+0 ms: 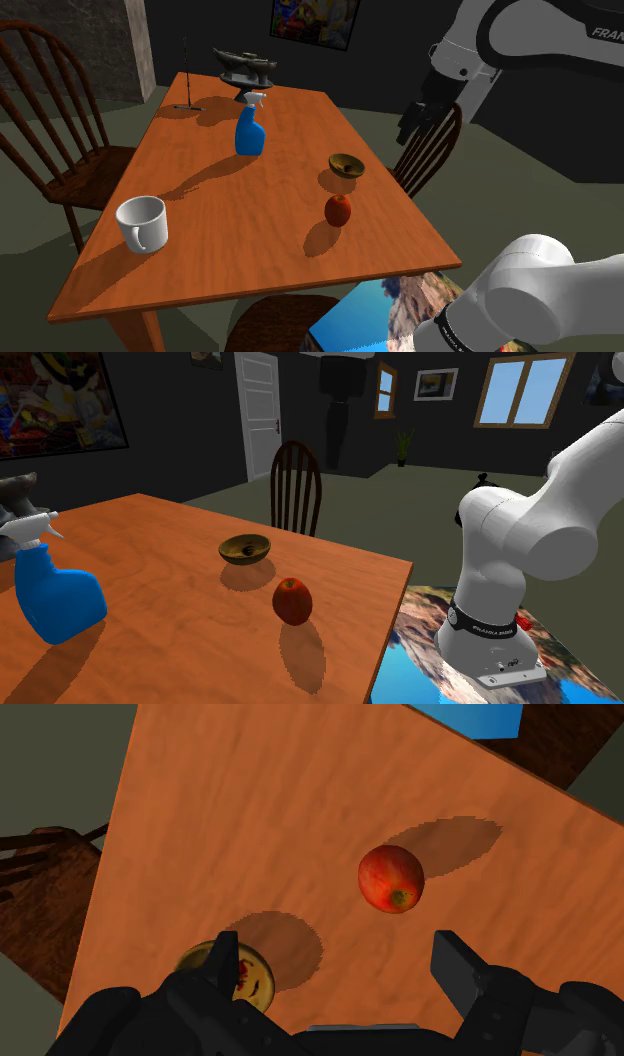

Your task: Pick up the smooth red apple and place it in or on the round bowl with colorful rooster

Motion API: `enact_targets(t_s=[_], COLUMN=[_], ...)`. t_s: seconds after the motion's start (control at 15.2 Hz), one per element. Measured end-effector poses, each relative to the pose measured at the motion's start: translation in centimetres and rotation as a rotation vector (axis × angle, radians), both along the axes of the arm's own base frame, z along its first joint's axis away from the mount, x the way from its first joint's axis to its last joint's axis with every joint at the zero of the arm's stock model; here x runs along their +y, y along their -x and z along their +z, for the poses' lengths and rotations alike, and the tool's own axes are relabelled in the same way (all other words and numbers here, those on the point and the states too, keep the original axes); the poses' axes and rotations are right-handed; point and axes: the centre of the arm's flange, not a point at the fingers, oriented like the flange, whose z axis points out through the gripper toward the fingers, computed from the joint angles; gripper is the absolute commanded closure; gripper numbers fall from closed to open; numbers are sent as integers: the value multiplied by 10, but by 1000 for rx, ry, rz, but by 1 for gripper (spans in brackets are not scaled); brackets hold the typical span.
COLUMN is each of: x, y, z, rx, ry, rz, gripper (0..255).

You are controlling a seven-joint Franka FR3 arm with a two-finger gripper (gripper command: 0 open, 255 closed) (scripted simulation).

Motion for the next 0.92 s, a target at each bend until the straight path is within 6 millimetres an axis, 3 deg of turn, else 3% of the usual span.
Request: enact_targets(t_s=[0.2,0.92], x=[4,33], y=[-7,-56], z=[-14,-141], rx=[6,49], ry=[-9,-85], rz=[18,176], gripper=[0,0])
